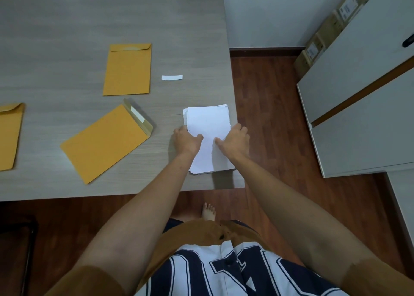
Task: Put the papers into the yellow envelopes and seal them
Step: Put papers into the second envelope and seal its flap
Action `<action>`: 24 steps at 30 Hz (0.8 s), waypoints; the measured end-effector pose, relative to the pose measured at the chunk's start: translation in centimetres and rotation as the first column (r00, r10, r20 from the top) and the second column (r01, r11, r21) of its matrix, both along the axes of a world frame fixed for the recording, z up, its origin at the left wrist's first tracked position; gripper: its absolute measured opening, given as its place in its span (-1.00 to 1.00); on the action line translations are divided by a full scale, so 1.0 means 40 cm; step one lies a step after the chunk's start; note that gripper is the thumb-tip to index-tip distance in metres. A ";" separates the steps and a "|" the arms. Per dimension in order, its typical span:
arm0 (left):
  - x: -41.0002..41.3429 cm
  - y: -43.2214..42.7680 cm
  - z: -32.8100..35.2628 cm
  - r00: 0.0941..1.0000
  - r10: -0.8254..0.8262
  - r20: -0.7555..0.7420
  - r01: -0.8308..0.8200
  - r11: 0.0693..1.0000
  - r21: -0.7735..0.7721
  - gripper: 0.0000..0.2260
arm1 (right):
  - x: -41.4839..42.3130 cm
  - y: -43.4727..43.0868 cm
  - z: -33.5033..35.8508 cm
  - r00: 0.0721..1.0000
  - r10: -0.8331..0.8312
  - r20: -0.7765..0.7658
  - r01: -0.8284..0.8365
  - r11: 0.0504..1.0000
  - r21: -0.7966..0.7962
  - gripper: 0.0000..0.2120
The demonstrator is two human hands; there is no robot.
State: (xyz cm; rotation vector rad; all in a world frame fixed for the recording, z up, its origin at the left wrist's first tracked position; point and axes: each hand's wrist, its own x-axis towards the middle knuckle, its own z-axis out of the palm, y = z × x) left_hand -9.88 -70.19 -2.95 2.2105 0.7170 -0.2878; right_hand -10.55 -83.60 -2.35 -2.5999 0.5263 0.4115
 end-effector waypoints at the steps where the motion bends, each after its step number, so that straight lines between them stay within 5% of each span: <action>1: -0.001 -0.001 -0.001 1.000 0.001 0.006 -0.001 1.000 0.000 -0.60 | 0.001 0.000 0.000 1.000 0.002 -0.001 -0.002 1.000 -0.002 -0.30; 11: -0.012 -0.019 -0.007 0.997 0.072 0.018 -0.072 0.997 -0.024 -0.58 | -0.002 0.000 -0.001 1.000 0.004 0.007 -0.004 1.000 -0.002 -0.30; 24: 0.018 -0.001 0.001 0.985 0.169 -0.029 -0.171 0.972 -0.163 -0.87 | -0.002 0.002 0.003 1.000 0.007 0.002 -0.007 1.000 0.003 -0.31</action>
